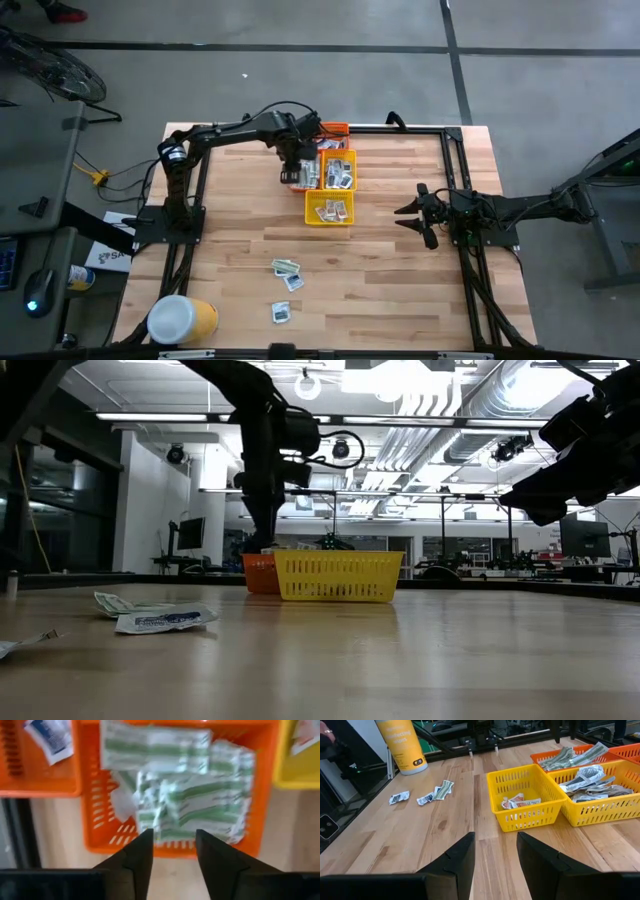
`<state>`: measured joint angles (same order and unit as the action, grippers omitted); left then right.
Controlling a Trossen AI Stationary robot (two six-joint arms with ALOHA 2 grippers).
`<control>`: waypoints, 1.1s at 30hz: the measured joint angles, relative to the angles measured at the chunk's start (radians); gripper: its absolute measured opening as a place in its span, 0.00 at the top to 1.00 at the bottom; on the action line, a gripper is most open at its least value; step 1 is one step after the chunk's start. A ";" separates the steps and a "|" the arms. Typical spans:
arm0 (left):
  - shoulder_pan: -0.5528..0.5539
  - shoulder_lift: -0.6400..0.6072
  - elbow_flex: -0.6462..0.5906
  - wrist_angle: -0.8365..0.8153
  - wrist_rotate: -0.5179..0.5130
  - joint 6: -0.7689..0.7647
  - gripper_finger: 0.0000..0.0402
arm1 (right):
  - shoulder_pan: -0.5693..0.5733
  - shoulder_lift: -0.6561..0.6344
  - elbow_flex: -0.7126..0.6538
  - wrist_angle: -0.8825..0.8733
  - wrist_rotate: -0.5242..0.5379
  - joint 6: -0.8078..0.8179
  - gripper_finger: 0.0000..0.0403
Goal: Pick & Place First Aid Supplies
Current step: Put the bandage into the bottom orange bin
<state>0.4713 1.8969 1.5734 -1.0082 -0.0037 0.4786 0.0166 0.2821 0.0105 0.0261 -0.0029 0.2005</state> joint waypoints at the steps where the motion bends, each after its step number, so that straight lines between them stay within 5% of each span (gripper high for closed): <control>1: 0.000 -0.002 0.000 -0.005 -0.018 0.000 0.63 | 0.000 0.000 0.000 0.000 0.000 0.000 0.65; 10: 0.000 -0.085 0.000 -0.050 -0.080 -0.107 0.64 | 0.000 0.000 0.000 0.000 0.000 0.000 0.65; 22: -0.033 -0.234 0.000 -0.307 -0.016 -0.617 0.67 | 0.000 0.000 0.000 0.000 0.000 0.000 0.65; 33: -0.241 -0.291 -0.001 -0.383 -0.041 -1.088 0.67 | 0.000 0.000 0.000 0.000 0.000 0.000 0.65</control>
<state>0.2299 1.6054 1.5726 -1.3910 -0.0452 -0.6096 0.0166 0.2821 0.0105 0.0261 -0.0032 0.2005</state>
